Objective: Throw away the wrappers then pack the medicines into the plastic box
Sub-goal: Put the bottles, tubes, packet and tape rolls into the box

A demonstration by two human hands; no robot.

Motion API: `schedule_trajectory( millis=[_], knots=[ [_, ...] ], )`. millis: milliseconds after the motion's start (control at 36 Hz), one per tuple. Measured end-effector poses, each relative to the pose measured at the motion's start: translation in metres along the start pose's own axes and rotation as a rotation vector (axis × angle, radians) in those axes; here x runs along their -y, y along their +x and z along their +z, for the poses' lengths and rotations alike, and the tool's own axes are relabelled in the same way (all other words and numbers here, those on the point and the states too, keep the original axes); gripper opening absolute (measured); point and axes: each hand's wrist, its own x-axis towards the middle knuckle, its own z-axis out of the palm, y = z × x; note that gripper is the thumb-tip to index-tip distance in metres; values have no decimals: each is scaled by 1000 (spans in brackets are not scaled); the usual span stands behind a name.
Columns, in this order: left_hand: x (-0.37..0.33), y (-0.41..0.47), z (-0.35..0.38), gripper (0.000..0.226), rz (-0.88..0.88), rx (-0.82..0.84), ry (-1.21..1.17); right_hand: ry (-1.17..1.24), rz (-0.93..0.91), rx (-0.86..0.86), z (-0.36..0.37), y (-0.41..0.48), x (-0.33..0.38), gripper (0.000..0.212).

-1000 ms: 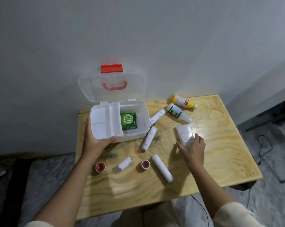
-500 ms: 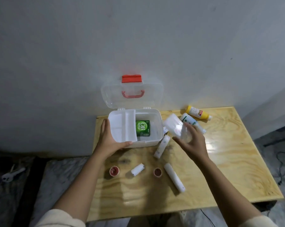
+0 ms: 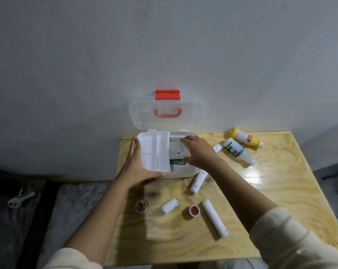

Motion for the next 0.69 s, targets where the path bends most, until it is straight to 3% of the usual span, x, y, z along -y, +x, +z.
schedule_trajectory(
  millis=[194,389,694],
  knots=[
    [8,3,3,152,32,-61,-52,55,-5,35,20,6,5,64],
    [7,3,3,129,105,-149,-127,68,76,8,17,2,3,58],
    [8,3,5,129,109,-152,-145,85,57,-21,32,5,8,58]
  ],
)
